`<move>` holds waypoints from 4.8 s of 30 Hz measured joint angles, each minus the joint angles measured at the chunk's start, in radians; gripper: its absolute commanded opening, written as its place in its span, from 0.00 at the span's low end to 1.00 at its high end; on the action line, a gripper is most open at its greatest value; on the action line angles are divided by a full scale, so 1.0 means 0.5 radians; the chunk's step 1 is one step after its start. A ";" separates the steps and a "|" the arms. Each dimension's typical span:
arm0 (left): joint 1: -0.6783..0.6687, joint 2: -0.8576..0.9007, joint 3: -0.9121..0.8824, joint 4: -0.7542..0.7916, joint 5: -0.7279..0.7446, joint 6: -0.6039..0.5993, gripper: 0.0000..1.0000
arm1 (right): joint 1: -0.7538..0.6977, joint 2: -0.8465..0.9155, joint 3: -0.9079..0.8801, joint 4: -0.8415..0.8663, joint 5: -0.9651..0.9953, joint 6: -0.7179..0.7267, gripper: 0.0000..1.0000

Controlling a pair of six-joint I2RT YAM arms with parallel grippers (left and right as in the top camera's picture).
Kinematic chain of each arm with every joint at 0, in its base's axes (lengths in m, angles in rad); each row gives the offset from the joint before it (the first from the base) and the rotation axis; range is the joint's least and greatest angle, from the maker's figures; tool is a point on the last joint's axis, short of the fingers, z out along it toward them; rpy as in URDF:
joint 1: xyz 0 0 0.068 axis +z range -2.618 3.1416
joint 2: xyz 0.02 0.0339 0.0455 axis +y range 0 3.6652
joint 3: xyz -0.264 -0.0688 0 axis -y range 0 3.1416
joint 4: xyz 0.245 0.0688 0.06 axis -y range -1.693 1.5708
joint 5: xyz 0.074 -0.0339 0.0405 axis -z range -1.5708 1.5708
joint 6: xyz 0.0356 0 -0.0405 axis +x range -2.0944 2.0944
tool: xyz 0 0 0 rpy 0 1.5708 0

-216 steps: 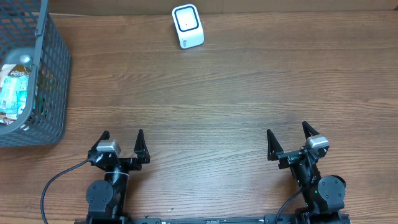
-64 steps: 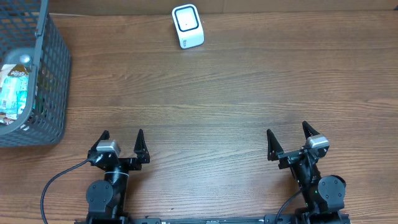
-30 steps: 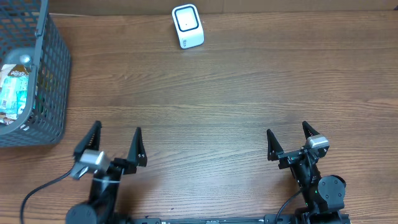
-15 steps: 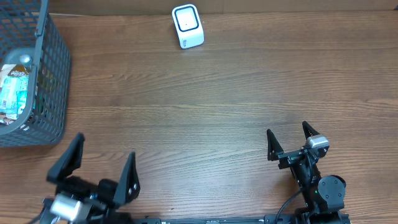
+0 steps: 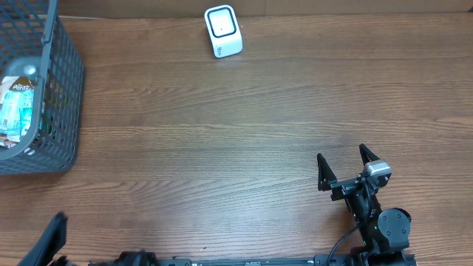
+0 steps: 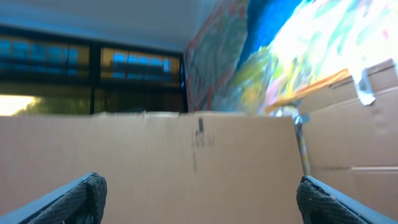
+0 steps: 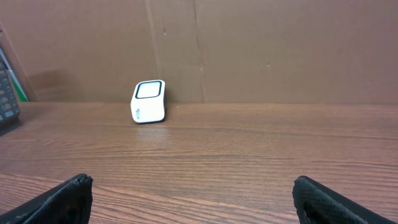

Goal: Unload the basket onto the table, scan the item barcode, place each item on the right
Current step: 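Raise the left gripper and swing it over the grey basket, then lower the left gripper into the basket and grasp the green-capped tissue pack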

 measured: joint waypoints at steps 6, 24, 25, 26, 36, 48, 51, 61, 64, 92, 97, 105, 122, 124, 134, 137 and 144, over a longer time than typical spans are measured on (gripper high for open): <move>0.000 0.000 0.125 0.139 0.015 0.105 1.00 | 0.000 0.000 0.001 0.001 -0.001 0.000 1.00; 0.000 0.636 0.794 0.249 0.021 0.465 1.00 | 0.001 0.000 0.000 0.002 0.000 0.001 1.00; 0.000 0.721 0.856 0.250 0.021 0.471 1.00 | 0.001 0.000 0.000 0.001 0.000 0.001 1.00; 0.000 0.774 0.897 0.250 0.021 0.473 1.00 | 0.001 0.000 0.000 0.001 0.001 0.000 1.00; 0.000 1.346 1.286 0.213 -0.188 0.623 1.00 | 0.001 0.000 0.000 0.001 0.000 0.000 1.00; 0.000 1.819 1.301 0.181 -0.932 1.173 1.00 | 0.001 0.000 0.000 0.000 0.000 0.001 1.00; 0.000 1.889 1.301 0.119 -1.135 1.258 1.00 | 0.001 0.000 0.000 0.001 0.001 0.000 1.00; 0.000 2.036 1.301 -0.178 -1.449 1.399 1.00 | 0.001 0.000 0.000 0.001 0.000 0.001 1.00; 0.000 2.048 1.301 -0.253 -1.466 1.406 1.00 | 0.001 0.000 0.000 0.001 0.000 0.000 1.00; 1.649 2.576 1.301 -1.073 -0.201 0.373 1.00 | 0.001 0.000 0.000 0.002 0.000 0.001 1.00; 1.914 2.716 1.301 -1.064 0.099 0.121 1.00 | 0.001 0.000 0.000 0.000 0.000 0.000 1.00; 1.941 2.847 1.301 -1.201 0.232 0.032 1.00 | 0.001 0.000 0.000 0.001 0.000 0.000 1.00; 1.936 3.051 1.347 -1.248 0.149 0.455 1.00 | 0.001 0.000 0.000 0.001 0.000 0.000 1.00; 1.931 3.086 1.350 -1.236 0.155 0.472 1.00 | 0.001 0.000 0.000 0.001 0.000 0.000 1.00; 1.913 3.340 1.352 -1.249 0.146 0.615 1.00 | 0.001 0.000 0.000 0.001 0.000 -0.001 1.00; 1.908 3.409 1.353 -1.228 0.139 0.629 1.00 | 0.001 0.000 0.000 0.000 0.000 0.000 1.00; 1.881 3.502 1.353 -1.202 0.115 0.729 1.00 | 0.001 0.000 0.000 0.000 0.001 0.001 1.00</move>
